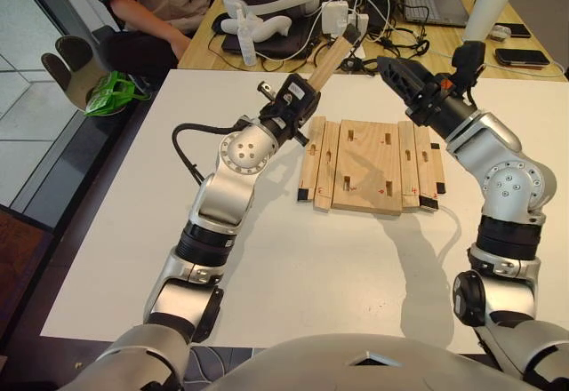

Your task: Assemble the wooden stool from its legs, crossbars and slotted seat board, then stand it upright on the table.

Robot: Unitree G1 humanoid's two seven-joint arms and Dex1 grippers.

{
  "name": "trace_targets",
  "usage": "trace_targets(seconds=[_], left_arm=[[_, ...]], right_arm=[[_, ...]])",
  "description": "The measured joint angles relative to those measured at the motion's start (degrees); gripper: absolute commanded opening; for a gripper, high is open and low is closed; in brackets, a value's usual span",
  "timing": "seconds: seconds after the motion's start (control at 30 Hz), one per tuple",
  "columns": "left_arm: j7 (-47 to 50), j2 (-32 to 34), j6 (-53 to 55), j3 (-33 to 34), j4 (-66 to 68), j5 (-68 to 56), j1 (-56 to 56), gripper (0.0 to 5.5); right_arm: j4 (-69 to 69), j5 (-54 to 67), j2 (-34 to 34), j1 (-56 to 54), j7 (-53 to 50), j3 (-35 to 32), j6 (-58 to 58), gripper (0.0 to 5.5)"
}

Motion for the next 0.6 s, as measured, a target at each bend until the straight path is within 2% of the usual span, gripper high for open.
trace_targets(seconds=[0.17, 0.2, 0.23, 0.3, 0.5, 0.6], left_arm=[[-2.2, 1.1, 10.4, 2.9, -3.1, -2.1, 0.4, 1.29], [-2.6, 1.2, 12.2, 3.6, -3.2, -2.7, 0.4, 1.29], [-3.8, 1.3, 16.3, 4.7, -3.6, -4.2, 0.3, 1.29], [-5.4, 1.3, 19.8, 5.2, -4.5, -5.9, -0.1, 1.29], [-10.4, 1.3, 35.7, 6.4, -9.7, -14.7, -3.4, 1.29], [-10.6, 1.2, 40.0, 6.1, -12.1, -16.8, -4.7, 1.29]], right_arm=[[-7.2, -12.9, -10.7, 0.1, 8.5, 9.4, -10.0, 3.09], [-7.4, -17.1, -12.6, 0.1, 9.2, 11.5, -14.1, 3.09], [-7.3, -27.2, -16.6, 0.5, 10.8, 16.5, -24.1, 3.09], [-5.8, -38.1, -20.2, 0.5, 11.3, 22.0, -36.0, 3.09], [11.2, -73.6, -26.7, -1.1, 6.0, 39.5, -68.9, 3.09], [16.7, -81.1, -26.1, -4.2, 1.8, 40.7, -73.1, 3.09]])
